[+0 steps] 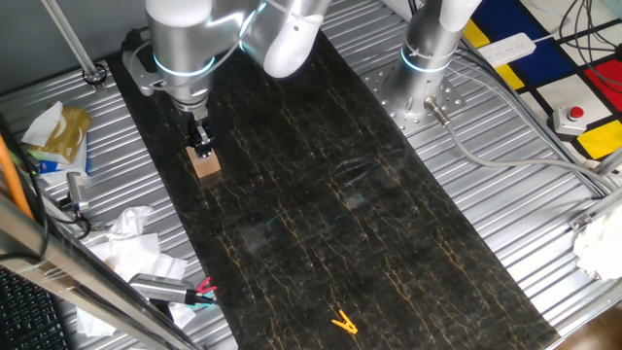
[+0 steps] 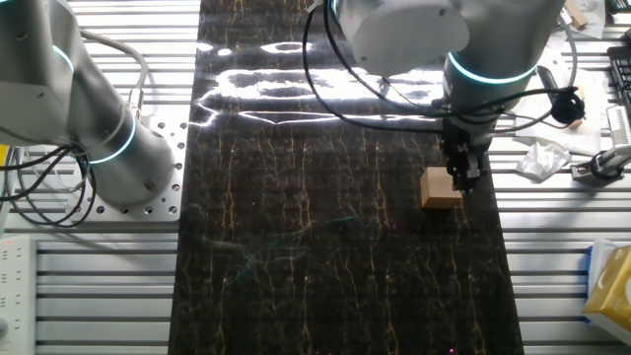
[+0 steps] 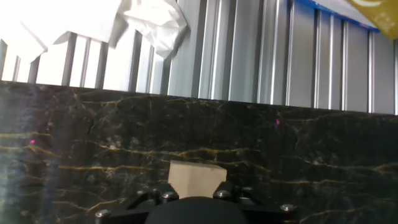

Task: Use the gripper to push the small block from left to right

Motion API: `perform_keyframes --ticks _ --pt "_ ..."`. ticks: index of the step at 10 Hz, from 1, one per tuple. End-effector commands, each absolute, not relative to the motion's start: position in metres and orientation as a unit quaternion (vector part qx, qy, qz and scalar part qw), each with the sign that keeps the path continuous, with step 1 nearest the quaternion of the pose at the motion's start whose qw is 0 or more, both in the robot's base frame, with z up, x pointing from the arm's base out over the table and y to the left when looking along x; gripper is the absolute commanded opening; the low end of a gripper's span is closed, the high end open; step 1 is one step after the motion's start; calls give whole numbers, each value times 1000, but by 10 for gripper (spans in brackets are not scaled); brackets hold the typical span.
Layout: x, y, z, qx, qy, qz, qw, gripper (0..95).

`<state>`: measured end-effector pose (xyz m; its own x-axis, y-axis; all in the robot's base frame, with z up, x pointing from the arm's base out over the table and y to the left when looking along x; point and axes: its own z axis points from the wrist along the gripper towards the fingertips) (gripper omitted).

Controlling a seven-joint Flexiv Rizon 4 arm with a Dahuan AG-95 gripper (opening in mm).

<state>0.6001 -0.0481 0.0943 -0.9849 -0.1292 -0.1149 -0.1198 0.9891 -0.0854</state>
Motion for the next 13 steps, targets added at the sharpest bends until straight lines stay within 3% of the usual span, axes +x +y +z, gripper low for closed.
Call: perform_keyframes --ticks 1,2,5,6,7,13 --pt "601 -49 93 -62 995 -41 62 190" --pt "601 -49 93 -60 995 -41 63 190" --pt "601 -49 93 -73 995 -35 66 760" --pt "601 -49 93 -69 995 -23 68 760" --pt "601 -49 93 -65 995 -9 71 950" --pt "601 -49 93 -68 995 -7 72 950"
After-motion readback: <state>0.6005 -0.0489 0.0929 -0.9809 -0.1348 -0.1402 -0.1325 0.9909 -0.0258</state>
